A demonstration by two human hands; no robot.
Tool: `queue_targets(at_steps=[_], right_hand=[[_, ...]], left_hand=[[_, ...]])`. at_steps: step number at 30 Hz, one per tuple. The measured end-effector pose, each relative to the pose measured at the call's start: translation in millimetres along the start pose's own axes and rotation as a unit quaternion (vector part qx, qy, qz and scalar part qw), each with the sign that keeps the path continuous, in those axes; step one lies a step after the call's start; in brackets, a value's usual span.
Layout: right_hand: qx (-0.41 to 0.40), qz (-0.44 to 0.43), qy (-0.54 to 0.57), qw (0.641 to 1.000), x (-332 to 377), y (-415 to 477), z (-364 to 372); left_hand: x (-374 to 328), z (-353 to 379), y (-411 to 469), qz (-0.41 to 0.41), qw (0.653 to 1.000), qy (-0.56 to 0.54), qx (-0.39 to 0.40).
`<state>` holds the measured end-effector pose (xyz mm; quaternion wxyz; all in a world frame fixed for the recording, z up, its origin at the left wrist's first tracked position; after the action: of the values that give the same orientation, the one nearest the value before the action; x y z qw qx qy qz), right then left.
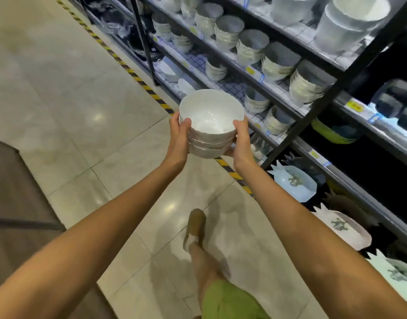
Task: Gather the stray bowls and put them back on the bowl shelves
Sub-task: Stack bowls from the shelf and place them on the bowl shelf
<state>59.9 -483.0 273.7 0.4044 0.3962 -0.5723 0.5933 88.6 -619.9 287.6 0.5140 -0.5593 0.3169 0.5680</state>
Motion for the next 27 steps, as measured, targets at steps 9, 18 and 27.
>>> queue_targets(at_steps=[9, 18, 27], right_hand=[[-0.043, 0.000, 0.002, 0.999, 18.0, 133.4, 98.1], [-0.062, 0.039, 0.032, 0.997, 20.9, 271.4, 195.4], [-0.181, 0.054, 0.114, 0.975, 0.3, 415.8, 287.4]], left_hand=[[-17.2, -49.2, 172.2, -0.001, 0.999, 0.028, 0.044], [-23.8, -104.0, 336.3, -0.021, 0.995, 0.060, 0.071], [-8.6, -153.8, 522.7, -0.078, 0.979, 0.062, 0.176]])
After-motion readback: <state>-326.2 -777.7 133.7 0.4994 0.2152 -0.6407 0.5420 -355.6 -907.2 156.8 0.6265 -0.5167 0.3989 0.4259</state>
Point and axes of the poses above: each hand's wrist, its own y-axis towards the middle knuckle, its own z-axis out of the palm, x = y × z, the point moved 4 cm from there along y, towards the middle knuckle, and after that the axes turned 10 degrees about -y, right-handed, at the moved point
